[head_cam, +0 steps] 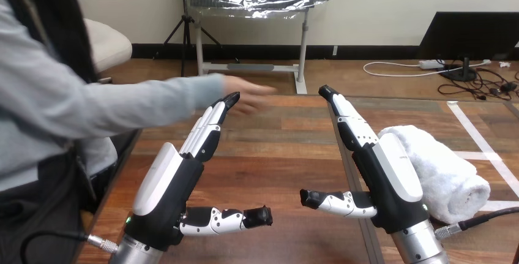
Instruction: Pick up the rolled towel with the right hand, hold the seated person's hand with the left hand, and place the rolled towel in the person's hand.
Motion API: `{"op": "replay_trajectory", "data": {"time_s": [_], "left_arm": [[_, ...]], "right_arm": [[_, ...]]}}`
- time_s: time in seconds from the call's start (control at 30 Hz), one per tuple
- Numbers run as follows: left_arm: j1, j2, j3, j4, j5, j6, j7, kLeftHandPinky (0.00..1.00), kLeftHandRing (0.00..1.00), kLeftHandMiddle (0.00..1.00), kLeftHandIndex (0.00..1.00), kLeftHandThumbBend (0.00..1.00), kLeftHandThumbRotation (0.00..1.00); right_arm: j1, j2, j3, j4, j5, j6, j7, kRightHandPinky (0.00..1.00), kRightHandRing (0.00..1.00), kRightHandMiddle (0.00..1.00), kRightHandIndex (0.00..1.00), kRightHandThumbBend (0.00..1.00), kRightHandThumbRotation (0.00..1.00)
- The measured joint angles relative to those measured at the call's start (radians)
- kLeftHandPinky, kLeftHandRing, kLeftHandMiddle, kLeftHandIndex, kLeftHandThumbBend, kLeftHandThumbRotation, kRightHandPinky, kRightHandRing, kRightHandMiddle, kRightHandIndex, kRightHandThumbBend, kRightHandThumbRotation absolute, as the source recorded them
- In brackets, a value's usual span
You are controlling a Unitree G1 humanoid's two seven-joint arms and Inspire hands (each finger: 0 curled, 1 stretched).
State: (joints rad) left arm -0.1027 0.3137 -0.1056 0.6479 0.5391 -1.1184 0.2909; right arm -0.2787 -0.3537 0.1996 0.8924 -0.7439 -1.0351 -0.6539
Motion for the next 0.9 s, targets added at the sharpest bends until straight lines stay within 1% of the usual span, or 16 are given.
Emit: {"op": "replay_trajectory", "data": {"time_s": [0.9], "left_arm": [[0.000, 0.000, 0.000, 0.000, -0.021, 0.003, -0.021, 0.98, 1.00, 1.00, 1.00, 1.00, 0.62]], "right_arm": [[0.000, 0.000, 0.003, 0.000, 0.000, 0.007, 0.000, 0.95, 1.00, 1.00, 1.00, 1.00, 0.91]]}}
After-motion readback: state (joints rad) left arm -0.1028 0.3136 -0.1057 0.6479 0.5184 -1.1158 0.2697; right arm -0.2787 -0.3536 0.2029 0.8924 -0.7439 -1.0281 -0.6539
